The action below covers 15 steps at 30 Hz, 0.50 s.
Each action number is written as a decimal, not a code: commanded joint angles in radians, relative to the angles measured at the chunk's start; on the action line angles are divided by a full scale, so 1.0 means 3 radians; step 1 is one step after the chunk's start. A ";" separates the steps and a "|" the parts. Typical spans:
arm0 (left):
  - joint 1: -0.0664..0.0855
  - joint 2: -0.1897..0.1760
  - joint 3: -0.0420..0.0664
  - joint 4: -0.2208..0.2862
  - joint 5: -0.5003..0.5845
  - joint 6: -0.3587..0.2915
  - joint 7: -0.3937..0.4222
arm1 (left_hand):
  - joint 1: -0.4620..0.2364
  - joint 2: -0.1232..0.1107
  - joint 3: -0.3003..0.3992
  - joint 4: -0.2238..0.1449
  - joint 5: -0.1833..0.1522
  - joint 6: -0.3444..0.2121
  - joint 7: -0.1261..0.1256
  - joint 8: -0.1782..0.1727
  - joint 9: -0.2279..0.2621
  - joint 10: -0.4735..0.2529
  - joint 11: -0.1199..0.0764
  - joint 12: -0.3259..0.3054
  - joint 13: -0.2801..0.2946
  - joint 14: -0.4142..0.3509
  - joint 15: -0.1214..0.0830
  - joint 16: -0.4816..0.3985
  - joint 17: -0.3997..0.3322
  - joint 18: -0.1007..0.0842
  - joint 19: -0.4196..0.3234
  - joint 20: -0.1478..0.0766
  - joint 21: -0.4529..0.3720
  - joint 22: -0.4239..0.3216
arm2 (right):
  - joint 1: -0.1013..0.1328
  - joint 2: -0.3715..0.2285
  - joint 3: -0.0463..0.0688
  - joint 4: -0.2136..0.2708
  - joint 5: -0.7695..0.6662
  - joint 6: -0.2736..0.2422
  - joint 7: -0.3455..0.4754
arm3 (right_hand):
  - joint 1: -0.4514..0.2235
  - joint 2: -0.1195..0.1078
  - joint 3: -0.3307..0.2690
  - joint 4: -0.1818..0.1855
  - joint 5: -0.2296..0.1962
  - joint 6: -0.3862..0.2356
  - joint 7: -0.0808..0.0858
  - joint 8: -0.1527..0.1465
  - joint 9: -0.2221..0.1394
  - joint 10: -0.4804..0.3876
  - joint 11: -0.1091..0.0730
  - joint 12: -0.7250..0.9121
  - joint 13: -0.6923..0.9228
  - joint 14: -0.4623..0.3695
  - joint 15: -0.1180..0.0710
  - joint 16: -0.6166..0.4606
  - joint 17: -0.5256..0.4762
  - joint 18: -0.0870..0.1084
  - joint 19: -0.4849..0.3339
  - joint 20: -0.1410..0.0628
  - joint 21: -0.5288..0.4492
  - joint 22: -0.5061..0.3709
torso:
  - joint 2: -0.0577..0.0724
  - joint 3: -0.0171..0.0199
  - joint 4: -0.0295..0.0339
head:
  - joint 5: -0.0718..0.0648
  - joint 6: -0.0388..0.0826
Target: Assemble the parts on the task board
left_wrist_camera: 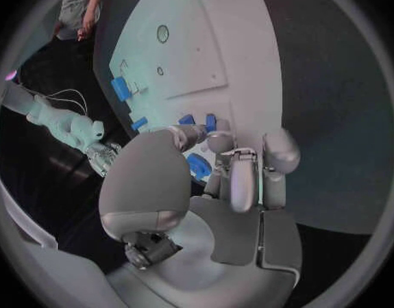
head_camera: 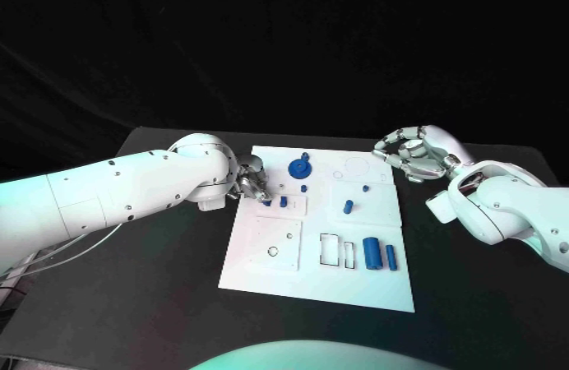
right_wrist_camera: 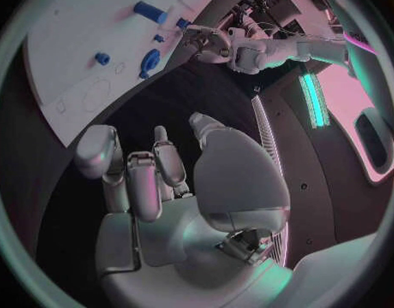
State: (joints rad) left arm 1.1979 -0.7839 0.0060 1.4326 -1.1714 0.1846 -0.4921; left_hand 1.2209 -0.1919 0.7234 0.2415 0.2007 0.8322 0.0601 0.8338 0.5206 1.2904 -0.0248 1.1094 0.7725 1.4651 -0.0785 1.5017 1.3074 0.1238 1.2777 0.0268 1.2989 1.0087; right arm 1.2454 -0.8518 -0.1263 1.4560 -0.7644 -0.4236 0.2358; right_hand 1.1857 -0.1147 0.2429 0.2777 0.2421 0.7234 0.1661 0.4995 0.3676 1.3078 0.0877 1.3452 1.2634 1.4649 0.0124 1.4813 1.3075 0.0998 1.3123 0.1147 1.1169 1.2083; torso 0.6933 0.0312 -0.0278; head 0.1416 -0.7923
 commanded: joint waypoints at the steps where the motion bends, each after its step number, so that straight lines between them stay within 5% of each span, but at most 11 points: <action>1: -0.0008 0.0005 -0.0004 0.0010 -0.0014 0.0111 0.0000 | 0.0030 0.0015 0.0410 -0.0391 0.0008 0.0031 -0.0043 0.0015 0.0268 0.0005 -0.0011 -0.0012 -0.0010 0.0221 -0.0019 0.0010 0.0306 -0.0037 0.0014 0.0007 0.0005 -0.0007 | -0.0003 0.0002 0.0000 0.0001 -0.0004 0.0051 0.0017 | 0.0009 0.0030 -0.0003 0.0012 0.0008 -0.0029 0.0000 0.0013 0.0003 -0.0011 -0.0013 -0.0001 -0.0001 0.0166 -0.0008 -0.0014 0.0207 0.0024 -0.0022 0.0000 -0.0016 -0.0001 | -0.0001 0.0000 -0.0002 | 0.0000 0.0003; 15: -0.0008 0.0051 -0.0004 -0.0014 -0.0004 0.0116 -0.0001 | 0.0000 0.0017 0.0432 -0.0378 0.0006 0.0040 -0.0047 0.0032 0.0280 0.0010 -0.0014 -0.0012 -0.0015 0.0222 -0.0022 0.0012 0.0311 -0.0038 0.0015 0.0004 0.0008 -0.0002 | -0.0003 0.0001 0.0000 0.0003 -0.0003 0.0049 0.0018 | 0.0009 0.0030 -0.0003 0.0012 0.0008 -0.0029 0.0000 0.0013 0.0003 -0.0011 -0.0013 -0.0001 -0.0001 0.0166 -0.0008 -0.0014 0.0207 0.0024 -0.0022 0.0000 -0.0016 -0.0001 | 0.0001 0.0003 -0.0004 | 0.0000 -0.0001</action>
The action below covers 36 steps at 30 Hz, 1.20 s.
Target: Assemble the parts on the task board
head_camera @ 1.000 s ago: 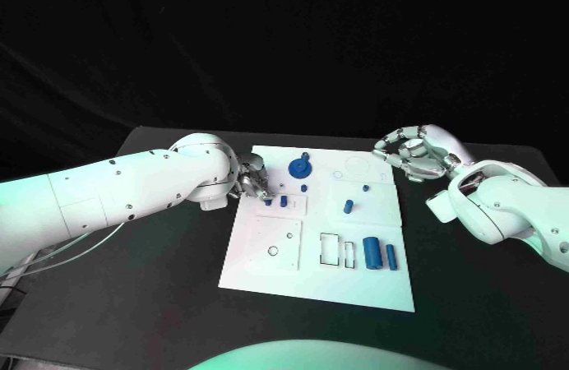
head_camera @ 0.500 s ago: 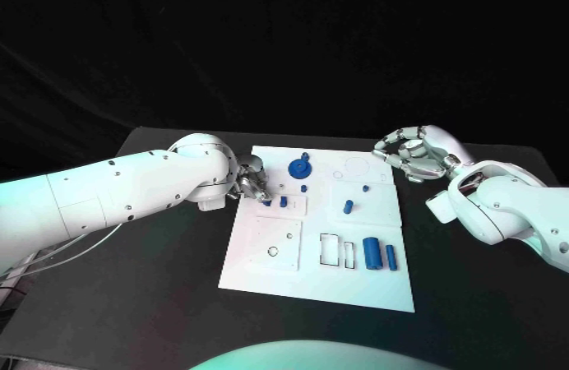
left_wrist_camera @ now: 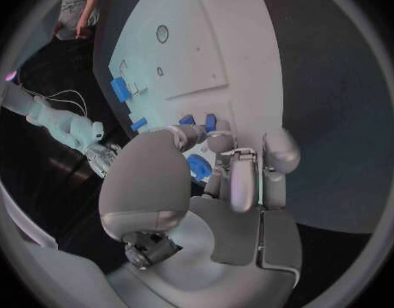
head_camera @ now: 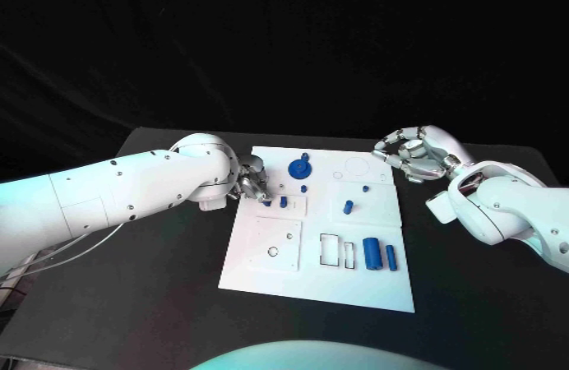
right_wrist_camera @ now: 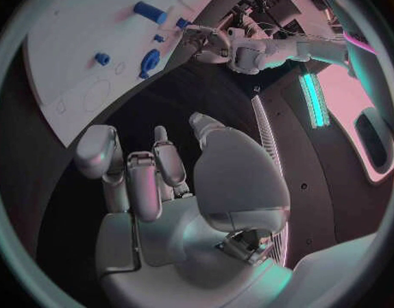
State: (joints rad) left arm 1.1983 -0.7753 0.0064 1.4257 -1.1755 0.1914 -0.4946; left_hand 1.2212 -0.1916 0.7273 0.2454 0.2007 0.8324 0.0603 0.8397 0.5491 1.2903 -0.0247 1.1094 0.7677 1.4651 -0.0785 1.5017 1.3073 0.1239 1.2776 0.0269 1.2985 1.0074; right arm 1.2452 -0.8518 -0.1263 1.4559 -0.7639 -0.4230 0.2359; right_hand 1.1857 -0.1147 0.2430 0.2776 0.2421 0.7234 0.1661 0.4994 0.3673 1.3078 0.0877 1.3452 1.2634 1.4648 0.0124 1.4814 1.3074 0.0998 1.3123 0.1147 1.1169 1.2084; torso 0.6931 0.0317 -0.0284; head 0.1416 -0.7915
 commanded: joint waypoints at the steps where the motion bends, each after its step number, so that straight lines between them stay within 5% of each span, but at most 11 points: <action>1: -0.0010 0.0026 -0.0006 0.0008 0.0012 0.0096 0.0008 | -0.0009 0.0016 0.0422 -0.0388 0.0005 0.0041 -0.0049 0.0016 0.0188 0.0013 -0.0015 -0.0010 0.0003 0.0223 -0.0023 0.0013 0.0313 -0.0039 0.0016 0.0003 0.0011 0.0005 | -0.0002 0.0001 0.0000 0.0004 -0.0005 0.0047 0.0017 | 0.0009 0.0030 -0.0003 0.0012 0.0008 -0.0029 0.0000 0.0013 0.0004 -0.0011 -0.0013 -0.0001 -0.0001 0.0166 -0.0008 -0.0014 0.0207 0.0024 -0.0022 0.0000 -0.0016 -0.0002 | 0.0002 0.0001 -0.0001 | 0.0000 -0.0005; 20: -0.0009 0.0072 -0.0006 -0.0039 0.0065 0.0131 0.0017 | -0.0288 -0.0077 0.0364 -0.0257 -0.0011 0.0107 -0.0111 0.0102 0.0265 0.0088 -0.0062 0.0084 0.0115 0.0234 -0.0060 0.0036 0.0360 -0.0045 0.0028 -0.0029 0.0027 0.0038 | -0.0002 -0.0004 0.0000 0.0010 -0.0001 0.0047 0.0031 | 0.0023 0.0018 -0.0023 0.0015 0.0005 -0.0038 -0.0001 0.0026 0.0002 -0.0014 -0.0013 -0.0002 -0.0004 0.0164 -0.0008 -0.0018 0.0201 0.0026 -0.0025 0.0000 -0.0025 -0.0005 | 0.0002 -0.0002 0.0004 | -0.0016 -0.0013; 36: -0.0009 0.0086 -0.0006 -0.0103 0.0079 0.0119 0.0019 | -0.0571 -0.0142 -0.0138 0.0070 -0.0007 0.0177 -0.0132 0.0077 0.0271 0.0090 -0.0078 0.0117 0.0134 0.0235 -0.0075 0.0043 0.0369 -0.0047 0.0033 -0.0046 0.0018 0.0037 | -0.0002 -0.0008 0.0000 0.0009 0.0000 0.0038 0.0026 | 0.0019 0.0014 -0.0034 0.0021 0.0003 -0.0040 0.0000 0.0030 0.0001 -0.0017 -0.0013 -0.0004 -0.0007 0.0163 -0.0008 -0.0020 0.0197 0.0026 -0.0027 0.0000 -0.0031 -0.0008 | 0.0000 -0.0003 0.0003 | -0.0018 -0.0014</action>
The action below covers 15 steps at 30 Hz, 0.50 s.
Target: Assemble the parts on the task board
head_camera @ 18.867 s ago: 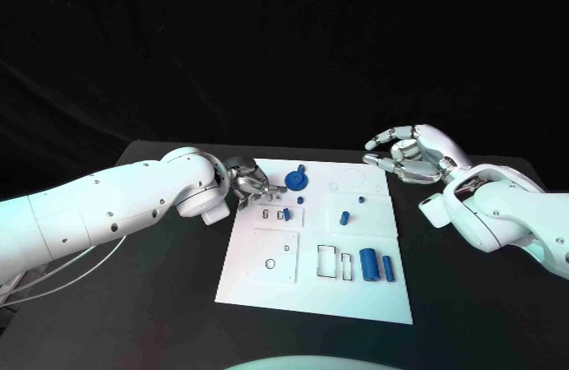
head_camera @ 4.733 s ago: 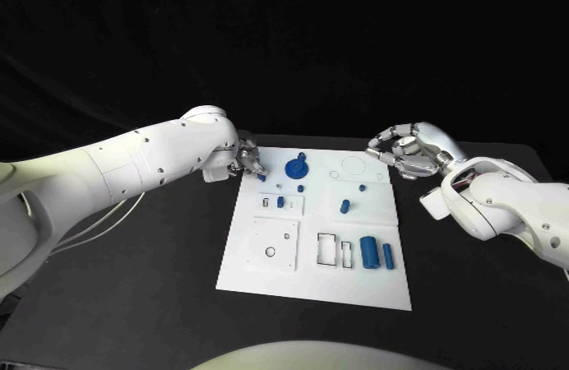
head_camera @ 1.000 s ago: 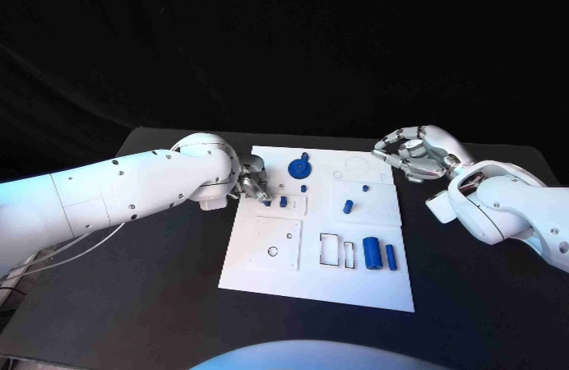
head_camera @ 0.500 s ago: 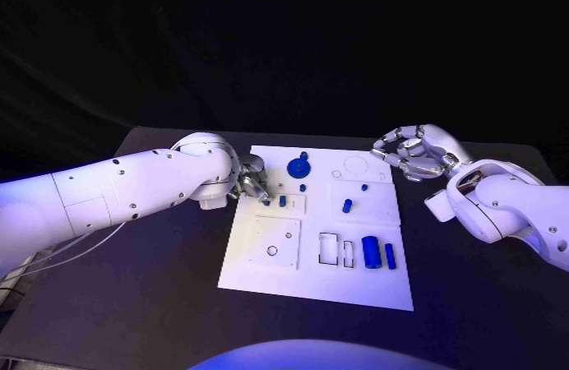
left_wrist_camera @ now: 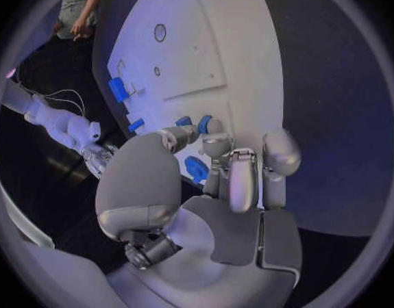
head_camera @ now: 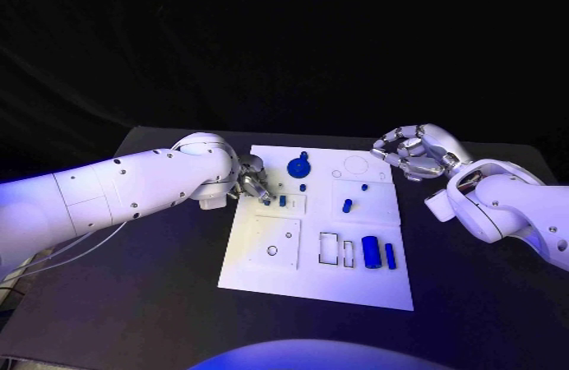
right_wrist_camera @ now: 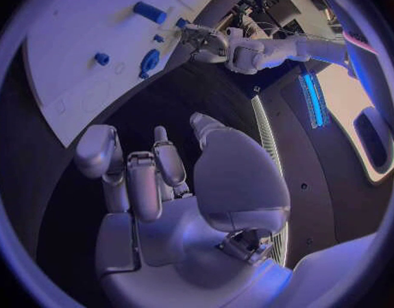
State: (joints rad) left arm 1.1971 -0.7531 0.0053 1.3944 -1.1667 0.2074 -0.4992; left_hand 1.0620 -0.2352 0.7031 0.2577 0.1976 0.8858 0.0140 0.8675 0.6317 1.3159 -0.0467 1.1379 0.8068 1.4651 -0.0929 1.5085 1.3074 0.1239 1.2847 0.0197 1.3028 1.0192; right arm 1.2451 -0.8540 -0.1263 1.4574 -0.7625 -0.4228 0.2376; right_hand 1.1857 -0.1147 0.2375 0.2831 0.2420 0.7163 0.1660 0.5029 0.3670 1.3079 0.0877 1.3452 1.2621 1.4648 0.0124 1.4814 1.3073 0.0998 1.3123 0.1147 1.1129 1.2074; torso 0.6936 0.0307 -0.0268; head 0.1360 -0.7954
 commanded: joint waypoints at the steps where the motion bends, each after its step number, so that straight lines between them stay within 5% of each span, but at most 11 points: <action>1: -0.0005 0.0012 -0.0002 -0.0001 0.0050 0.0064 0.0035 | -0.0041 0.0003 -0.0069 0.0035 0.0005 -0.0001 0.0022 -0.0017 -0.0005 0.0005 -0.0004 0.0023 0.0004 0.0235 -0.0027 0.0020 0.0367 -0.0046 0.0008 -0.0023 0.0002 -0.0005 | -0.0002 -0.0001 0.0000 0.0004 -0.0006 0.0036 0.0019 | 0.0019 0.0014 -0.0015 0.0003 0.0003 -0.0017 0.0000 0.0018 0.0002 -0.0017 -0.0013 -0.0004 -0.0003 0.0163 -0.0008 -0.0020 0.0198 0.0026 -0.0027 0.0000 -0.0017 -0.0004 | -0.0002 0.0001 -0.0002 | 0.0001 -0.0001; 15: -0.0005 0.0002 -0.0002 -0.0021 0.0048 0.0036 0.0035 | -0.0093 0.0025 -0.0246 0.0111 0.0010 0.0020 0.0022 -0.0034 -0.0010 0.0009 -0.0005 0.0036 0.0015 0.0237 -0.0027 0.0024 0.0374 -0.0047 0.0015 -0.0024 0.0002 0.0000 | -0.0002 -0.0010 0.0000 0.0004 -0.0009 0.0027 0.0005 | 0.0019 0.0013 -0.0020 0.0005 0.0004 -0.0018 0.0000 0.0020 0.0002 -0.0019 -0.0013 -0.0005 -0.0005 0.0163 -0.0008 -0.0021 0.0197 0.0028 -0.0031 0.0000 -0.0026 -0.0010 | -0.0001 0.0001 -0.0002 | -0.0008 -0.0004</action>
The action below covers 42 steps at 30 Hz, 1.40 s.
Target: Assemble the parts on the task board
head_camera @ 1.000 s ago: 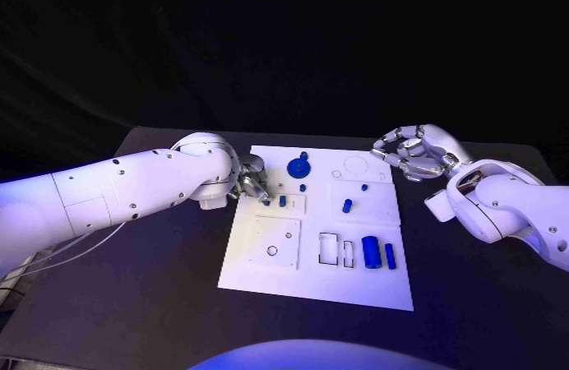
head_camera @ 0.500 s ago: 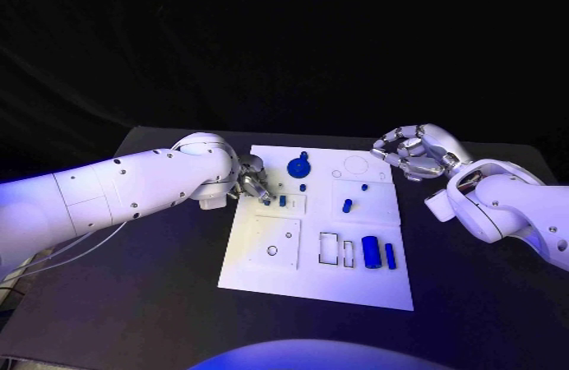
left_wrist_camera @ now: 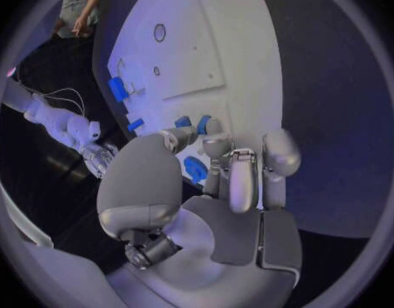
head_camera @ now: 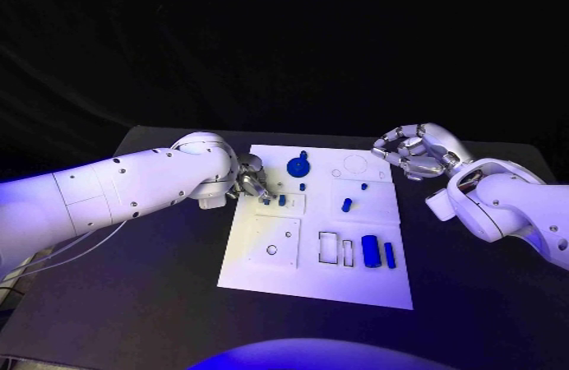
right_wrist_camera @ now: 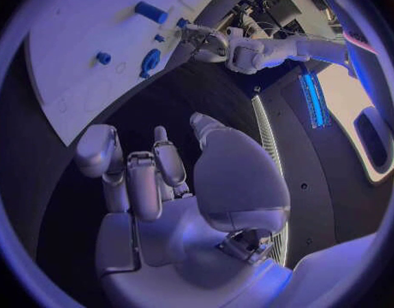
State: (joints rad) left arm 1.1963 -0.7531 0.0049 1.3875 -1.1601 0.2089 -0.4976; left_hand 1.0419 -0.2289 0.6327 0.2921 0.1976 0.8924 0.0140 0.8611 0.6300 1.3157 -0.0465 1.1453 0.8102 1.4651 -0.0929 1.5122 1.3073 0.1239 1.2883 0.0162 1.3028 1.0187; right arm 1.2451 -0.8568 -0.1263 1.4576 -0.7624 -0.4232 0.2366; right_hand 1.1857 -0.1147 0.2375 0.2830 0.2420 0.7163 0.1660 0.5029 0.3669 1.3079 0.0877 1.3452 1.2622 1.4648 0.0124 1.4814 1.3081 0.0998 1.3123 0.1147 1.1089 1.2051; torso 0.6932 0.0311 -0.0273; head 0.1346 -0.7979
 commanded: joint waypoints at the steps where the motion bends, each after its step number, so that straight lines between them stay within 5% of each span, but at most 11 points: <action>1: -0.0003 0.0001 0.0000 0.0003 0.0026 0.0030 0.0030 | -0.0030 0.0006 -0.0020 -0.0003 0.0011 -0.0001 0.0022 -0.0014 -0.0004 0.0010 -0.0005 0.0012 0.0003 0.0237 -0.0028 0.0012 0.0374 -0.0047 0.0004 -0.0012 0.0003 0.0003 | -0.0002 0.0000 0.0000 0.0003 -0.0009 0.0028 0.0007 | 0.0018 0.0013 -0.0021 0.0006 0.0004 -0.0019 0.0000 0.0021 0.0002 -0.0019 -0.0013 -0.0005 -0.0006 0.0163 -0.0008 -0.0021 0.0195 0.0028 -0.0030 0.0000 -0.0012 -0.0002 | 0.0001 0.0000 -0.0001 | -0.0004 0.0005; 23: -0.0019 -0.0078 0.0066 0.0097 0.0254 -0.0424 0.0079 | -0.0101 0.0030 -0.0477 0.0003 0.0025 -0.0051 0.0048 -0.0064 -0.0010 -0.0102 0.0019 -0.0081 -0.0170 0.0200 -0.0010 -0.0052 0.0210 -0.0034 -0.0031 0.0002 -0.0041 -0.0066 | -0.0020 0.0006 0.0000 -0.0021 -0.0007 0.0021 0.0000 | 0.0012 0.0016 -0.0029 0.0013 0.0005 -0.0023 0.0001 0.0024 0.0001 -0.0030 -0.0012 -0.0014 -0.0018 0.0157 -0.0008 -0.0031 0.0175 0.0039 -0.0060 0.0000 -0.0064 -0.0041 | 0.0000 -0.0001 0.0001 | -0.0008 0.0018; 32: -0.0018 -0.0119 0.0139 0.0167 0.0312 -0.0591 0.0186 | -0.0046 0.0077 -0.0509 -0.0003 0.0040 -0.0082 0.0054 -0.0076 -0.0010 -0.0160 0.0025 -0.0137 -0.0269 0.0179 -0.0005 -0.0086 0.0126 -0.0015 -0.0089 0.0007 -0.0097 -0.0167 | -0.0020 0.0003 0.0000 -0.0023 -0.0006 0.0019 -0.0002 | 0.0010 0.0016 -0.0032 0.0014 0.0006 -0.0027 0.0001 0.0024 0.0001 -0.0038 -0.0011 -0.0021 -0.0026 0.0154 -0.0007 -0.0035 0.0167 0.0042 -0.0067 0.0000 -0.0076 -0.0049 | 0.0002 0.0001 -0.0005 | -0.0018 0.0023; 34: -0.0018 -0.0124 0.0153 0.0182 0.0373 -0.0709 0.0354 | 0.0143 0.0097 -0.0467 -0.0009 0.0052 -0.0236 0.0117 -0.0139 -0.0021 -0.0453 0.0081 -0.0420 -0.0690 0.0078 0.0040 -0.0242 -0.0201 0.0062 -0.0358 0.0039 -0.0363 -0.0603 | -0.0021 0.0004 0.0000 -0.0023 -0.0006 0.0018 -0.0002 | 0.0010 0.0016 -0.0032 0.0014 0.0006 -0.0027 0.0001 0.0024 0.0001 -0.0038 -0.0011 -0.0021 -0.0026 0.0154 -0.0007 -0.0035 0.0167 0.0042 -0.0067 0.0000 -0.0076 -0.0049 | 0.0001 0.0001 -0.0003 | -0.0023 0.0021; 36: -0.0018 -0.0118 0.0155 0.0181 0.0420 -0.0893 0.0660 | 0.0313 0.0046 -0.0402 -0.0024 0.0057 -0.0303 0.0152 -0.0161 -0.0023 -0.0571 0.0112 -0.0476 -0.0791 0.0038 0.0071 -0.0286 -0.0287 0.0085 -0.0463 0.0068 -0.0464 -0.0740 | -0.0021 0.0005 0.0000 -0.0022 -0.0006 0.0015 -0.0003 | 0.0009 0.0018 -0.0034 0.0015 0.0006 -0.0029 0.0002 0.0024 0.0000 -0.0040 -0.0011 -0.0022 -0.0028 0.0154 -0.0007 -0.0035 0.0167 0.0042 -0.0067 0.0000 -0.0076 -0.0049 | -0.0006 0.0005 -0.0002 | -0.0019 0.0026; 37: -0.0018 -0.0110 0.0146 0.0178 0.0430 -0.0982 0.0815 | 0.0479 -0.0012 -0.0318 -0.0030 0.0055 -0.0449 0.0234 -0.0238 -0.0052 -0.0816 0.0186 -0.0598 -0.0908 -0.0159 0.0136 -0.0496 -0.0689 0.0179 -0.0857 0.0110 -0.0840 -0.1305 | -0.0021 0.0005 0.0000 -0.0020 -0.0006 0.0013 -0.0003 | 0.0008 0.0018 -0.0035 0.0016 0.0007 -0.0030 0.0002 0.0024 0.0000 -0.0042 -0.0011 -0.0024 -0.0030 0.0153 -0.0007 -0.0035 0.0167 0.0041 -0.0067 0.0000 -0.0076 -0.0049 | -0.0009 0.0007 -0.0002 | -0.0021 0.0028; 42: -0.0049 -0.0060 0.0082 0.0161 0.0420 -0.1347 0.1447 | 0.1020 -0.0094 -0.0010 -0.0188 0.0026 -0.0561 0.0433 -0.0609 -0.0380 -0.1305 0.0378 -0.0995 -0.1188 -0.1073 0.0319 -0.1441 -0.2150 0.0189 -0.1137 0.0286 -0.1256 -0.1550 | -0.0021 0.0004 0.0000 -0.0016 -0.0006 0.0004 -0.0002 | 0.0014 0.0024 -0.0036 0.0013 0.0011 -0.0034 0.0003 0.0027 -0.0001 -0.0070 -0.0010 -0.0047 -0.0060 0.0148 -0.0006 -0.0043 0.0152 0.0046 -0.0081 0.0001 -0.0101 -0.0067 | 0.0001 0.0005 -0.0003 | -0.0044 0.0052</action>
State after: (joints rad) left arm 1.1866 -0.7759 0.0308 1.4351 -1.0560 -0.0715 -0.2625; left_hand 1.3316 -0.2558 0.6188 0.2411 0.2110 0.7257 0.1378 0.6883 0.5252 0.9412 0.0629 0.8600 0.4619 1.1758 0.0002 1.1133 0.7146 0.1706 0.9550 0.0989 0.9365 0.5606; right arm 1.2396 -0.8557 -0.1263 1.4514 -0.7621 -0.4247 0.2346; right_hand 1.1857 -0.1147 0.2319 0.2886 0.2420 0.7130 0.1695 0.5067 0.3667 1.2931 0.0841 1.3336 1.2449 1.4649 0.0124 1.4735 1.3076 0.0998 1.2977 0.1147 1.0822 1.1860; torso 0.6918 0.0327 -0.0283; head 0.1252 -0.7862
